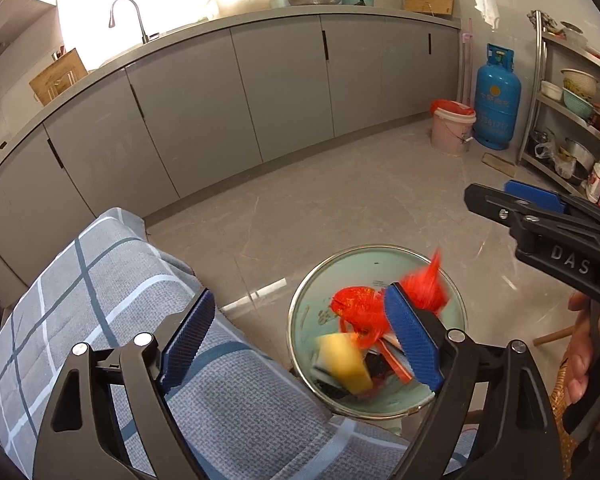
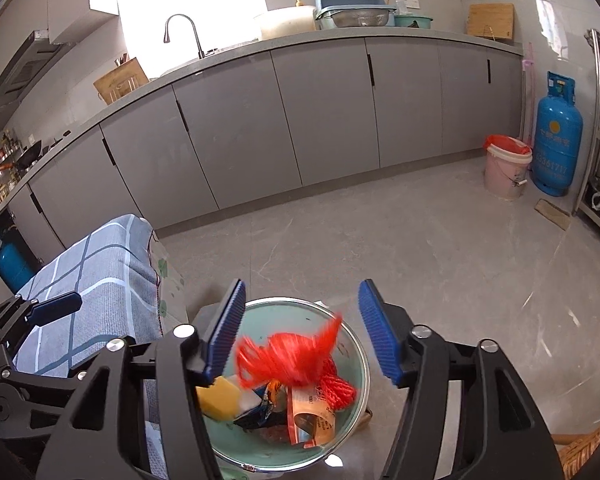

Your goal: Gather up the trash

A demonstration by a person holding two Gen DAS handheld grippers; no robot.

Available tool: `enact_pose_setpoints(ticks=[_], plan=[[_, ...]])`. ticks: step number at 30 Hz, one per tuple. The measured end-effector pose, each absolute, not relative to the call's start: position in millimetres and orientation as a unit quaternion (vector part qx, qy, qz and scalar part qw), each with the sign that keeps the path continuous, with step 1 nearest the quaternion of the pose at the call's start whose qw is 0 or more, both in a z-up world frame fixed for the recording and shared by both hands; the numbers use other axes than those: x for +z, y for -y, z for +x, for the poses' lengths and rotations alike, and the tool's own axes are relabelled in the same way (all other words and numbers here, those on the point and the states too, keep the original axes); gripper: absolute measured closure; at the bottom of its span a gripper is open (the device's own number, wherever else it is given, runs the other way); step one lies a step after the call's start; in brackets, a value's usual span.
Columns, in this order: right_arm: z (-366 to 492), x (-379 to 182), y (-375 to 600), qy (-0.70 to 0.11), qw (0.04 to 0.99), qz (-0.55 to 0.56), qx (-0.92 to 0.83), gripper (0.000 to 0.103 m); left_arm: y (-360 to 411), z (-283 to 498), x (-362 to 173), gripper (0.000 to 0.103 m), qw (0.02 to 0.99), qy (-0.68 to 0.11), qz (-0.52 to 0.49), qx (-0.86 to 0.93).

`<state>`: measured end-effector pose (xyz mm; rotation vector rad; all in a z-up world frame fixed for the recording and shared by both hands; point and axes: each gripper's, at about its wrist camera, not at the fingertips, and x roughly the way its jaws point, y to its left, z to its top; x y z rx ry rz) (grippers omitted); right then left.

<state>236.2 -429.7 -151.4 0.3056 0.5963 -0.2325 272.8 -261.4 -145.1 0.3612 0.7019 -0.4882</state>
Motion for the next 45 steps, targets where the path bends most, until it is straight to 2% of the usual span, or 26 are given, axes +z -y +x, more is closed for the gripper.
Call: enact_pose_setpoints(ticks=[4,11,18,45], plan=[[228.4,-150.0,429.6,-0.290,0.937,0.158,-0.115,0.031,250.8,271.9,-142.4,0.012,0.899,-0.336,0.171,-0.221],[203.9,-146.8,413.8,-0.286,0.938,0.157,-0.117,0.030,228.0,260.2,-134.2,0.009,0.905,-0.336,0.156,-0.209],[186.8,-139.0,397.8,-0.279,0.941,0.153,-0.117,0.027,206.1,248.8,-123.2,0.009,0.911,-0.331,0.139,-0.204],[162.0,-98.1,367.1,-0.256,0.952,0.130,-0.107,0.025,170.9,214.7,-80.4,0.009,0.928,-0.291,0.106,-0.208]])
